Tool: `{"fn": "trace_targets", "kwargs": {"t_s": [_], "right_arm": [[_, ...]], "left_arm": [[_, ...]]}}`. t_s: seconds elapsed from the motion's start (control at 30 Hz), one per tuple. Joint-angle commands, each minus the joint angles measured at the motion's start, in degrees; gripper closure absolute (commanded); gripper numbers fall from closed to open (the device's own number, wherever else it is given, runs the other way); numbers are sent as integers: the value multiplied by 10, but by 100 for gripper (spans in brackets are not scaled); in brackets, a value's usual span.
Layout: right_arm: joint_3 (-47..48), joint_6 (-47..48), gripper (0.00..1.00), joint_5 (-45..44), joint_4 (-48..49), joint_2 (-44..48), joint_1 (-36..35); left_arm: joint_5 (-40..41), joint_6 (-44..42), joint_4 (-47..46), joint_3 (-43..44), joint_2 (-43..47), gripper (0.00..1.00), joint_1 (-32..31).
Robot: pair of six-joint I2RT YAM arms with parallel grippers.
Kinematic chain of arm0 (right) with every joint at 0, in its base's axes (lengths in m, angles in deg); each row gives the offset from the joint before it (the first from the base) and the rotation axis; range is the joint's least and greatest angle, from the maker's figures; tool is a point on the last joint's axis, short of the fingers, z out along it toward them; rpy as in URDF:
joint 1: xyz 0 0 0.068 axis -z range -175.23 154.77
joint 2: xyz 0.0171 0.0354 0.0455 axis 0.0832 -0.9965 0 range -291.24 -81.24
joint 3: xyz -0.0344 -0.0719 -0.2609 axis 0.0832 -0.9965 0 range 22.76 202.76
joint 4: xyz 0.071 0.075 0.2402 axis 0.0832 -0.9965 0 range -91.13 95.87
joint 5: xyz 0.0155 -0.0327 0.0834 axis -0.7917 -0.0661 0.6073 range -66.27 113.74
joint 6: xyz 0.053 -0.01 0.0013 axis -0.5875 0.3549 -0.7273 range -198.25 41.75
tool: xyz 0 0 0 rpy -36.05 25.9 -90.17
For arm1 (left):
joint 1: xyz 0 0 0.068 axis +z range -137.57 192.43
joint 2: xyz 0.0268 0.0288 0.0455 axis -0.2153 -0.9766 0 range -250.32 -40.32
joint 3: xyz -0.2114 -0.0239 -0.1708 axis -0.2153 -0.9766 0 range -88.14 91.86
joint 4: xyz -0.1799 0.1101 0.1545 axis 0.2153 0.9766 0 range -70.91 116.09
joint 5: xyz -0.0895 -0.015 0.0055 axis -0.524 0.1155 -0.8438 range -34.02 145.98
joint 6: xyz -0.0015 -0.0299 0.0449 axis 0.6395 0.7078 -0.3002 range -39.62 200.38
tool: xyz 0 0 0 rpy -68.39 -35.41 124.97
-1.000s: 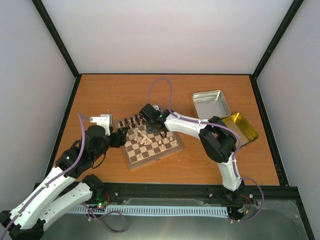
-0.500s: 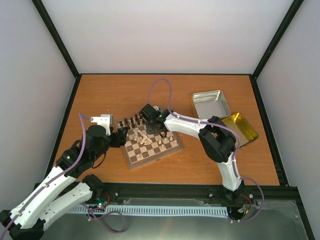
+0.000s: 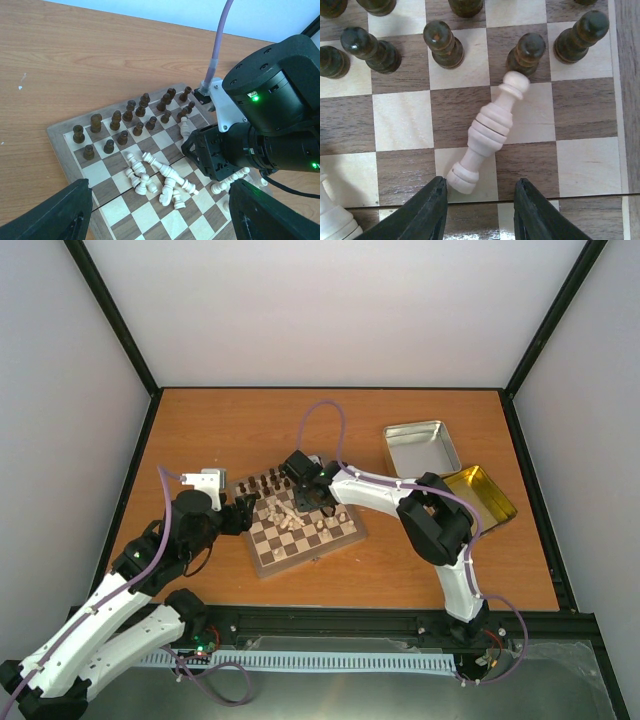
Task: Set up the chess pieces on the board
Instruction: Pick up the chess piece from the chessboard.
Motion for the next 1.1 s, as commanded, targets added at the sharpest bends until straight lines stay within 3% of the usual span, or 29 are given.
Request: {"fn": "trace_targets", "kwargs": {"t_s": [0.0, 0.33, 1.07], "right_arm": [[-6, -10, 63, -4, -10, 2, 1], [19, -8, 56, -21, -2, 6, 1], [23, -6, 84, -44, -5, -25, 5]], "left_arm": [[-1, 3, -9, 2, 0, 24, 2], [-2, 3, -10, 2, -1, 24, 2], [1, 3, -9, 2, -2, 24, 2]]}}
